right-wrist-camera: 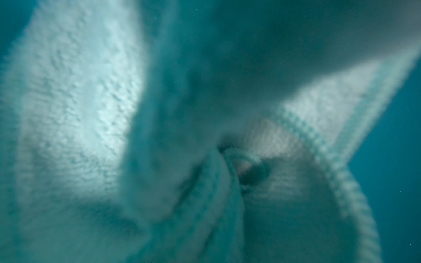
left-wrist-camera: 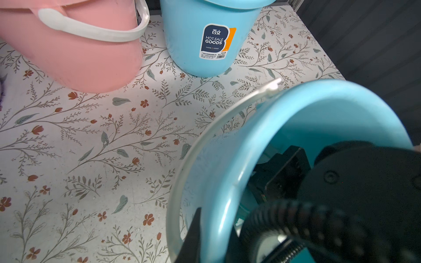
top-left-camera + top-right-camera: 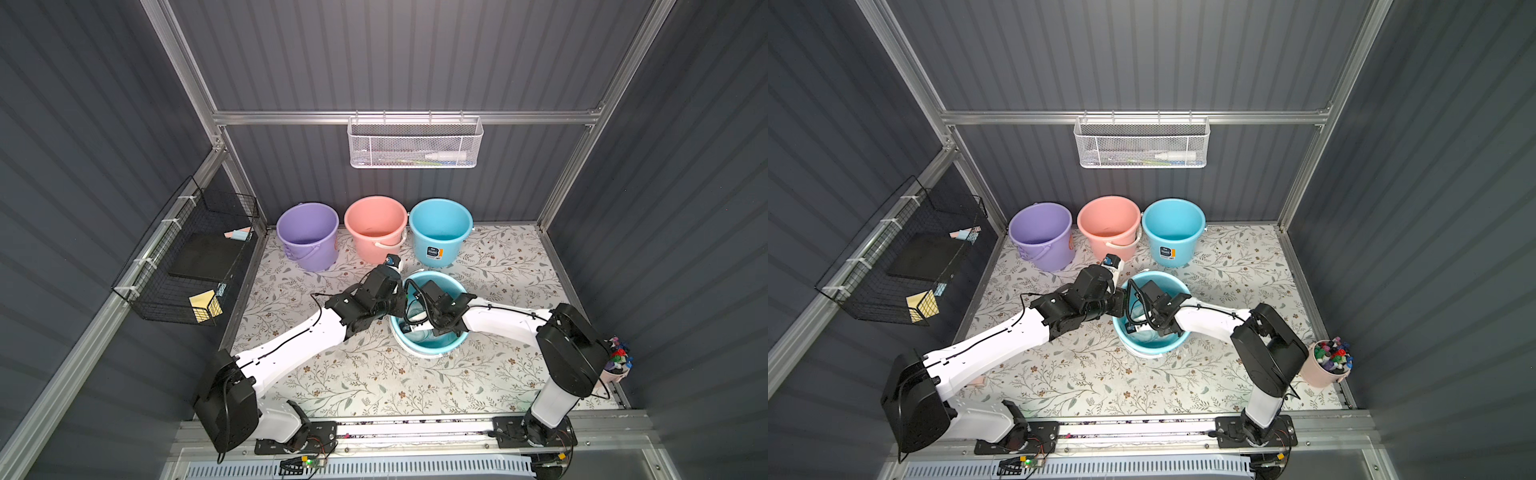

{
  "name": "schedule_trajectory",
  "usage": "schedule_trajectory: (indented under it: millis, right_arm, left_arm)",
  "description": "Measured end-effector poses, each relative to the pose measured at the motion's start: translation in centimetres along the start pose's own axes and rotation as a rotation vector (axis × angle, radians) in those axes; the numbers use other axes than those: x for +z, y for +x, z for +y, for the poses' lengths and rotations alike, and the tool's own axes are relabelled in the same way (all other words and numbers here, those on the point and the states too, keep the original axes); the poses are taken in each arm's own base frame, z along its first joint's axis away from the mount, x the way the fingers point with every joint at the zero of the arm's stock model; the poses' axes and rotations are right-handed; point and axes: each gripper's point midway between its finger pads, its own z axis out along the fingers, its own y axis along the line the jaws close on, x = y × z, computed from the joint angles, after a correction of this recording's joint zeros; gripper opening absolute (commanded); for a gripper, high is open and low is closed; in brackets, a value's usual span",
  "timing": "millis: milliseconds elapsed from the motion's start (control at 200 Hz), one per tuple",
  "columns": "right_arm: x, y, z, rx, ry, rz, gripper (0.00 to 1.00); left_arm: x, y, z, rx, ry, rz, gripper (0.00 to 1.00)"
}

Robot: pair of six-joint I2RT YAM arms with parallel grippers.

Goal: Wipe the inside of the bucket with a cloth
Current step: Wipe the dirt from the inside of the bucket.

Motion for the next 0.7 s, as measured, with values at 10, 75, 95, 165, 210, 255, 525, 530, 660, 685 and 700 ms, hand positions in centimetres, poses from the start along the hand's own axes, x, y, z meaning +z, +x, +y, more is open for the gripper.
schedule_trajectory:
  millis: [10,75,95,165,210,255,525,530,660,685,700]
  right_arm:
    - [-0.1,0.0,0.0,0.0,0.002,-0.002,0.0]
    - [-1.2,0.0,0.0,0.005,0.013,-0.028,0.0]
    - [-1.6,0.0,0.0,0.007,0.018,-0.037,0.0]
    - [-3.6,0.2,-0.6,0.004,0.058,-0.068,0.0]
    - [-5.1,0.2,-1.2,-0.002,0.095,-0.088,0.0]
    - [-6.7,0.3,-1.9,-0.01,0.138,-0.109,0.0]
    - [-13.1,0.7,-5.1,-0.151,0.345,-0.17,0.0]
    - [-13.1,0.7,-5.2,-0.154,0.347,-0.171,0.0]
    - [-13.8,-0.1,-6.4,-0.244,0.402,-0.184,0.0]
    - [-13.8,-0.3,-6.8,-0.26,0.411,-0.188,0.0]
    - [-13.9,-0.4,-7.0,-0.267,0.418,-0.191,0.0]
  left_arm:
    - [0.0,0.0,0.0,0.002,0.001,-0.001,0.0]
    - [0.0,0.1,-0.1,0.004,0.005,0.001,0.0]
    - [0.0,0.1,-0.2,0.005,0.006,0.002,0.0]
    - [0.0,0.2,-0.3,0.007,0.011,0.005,0.0]
    - [0.0,0.2,-0.3,0.007,0.013,0.006,0.0]
    - [0.0,0.3,-0.3,0.008,0.016,0.007,0.0]
    - [0.0,0.3,-0.6,0.015,0.032,0.009,0.0]
    - [0.0,0.3,-0.6,0.015,0.032,0.009,0.0]
    - [0.0,0.3,-0.9,0.024,0.049,0.011,0.0]
    - [0.0,0.3,-1.0,0.026,0.052,0.012,0.0]
    - [0.0,0.3,-1.0,0.028,0.052,0.011,0.0]
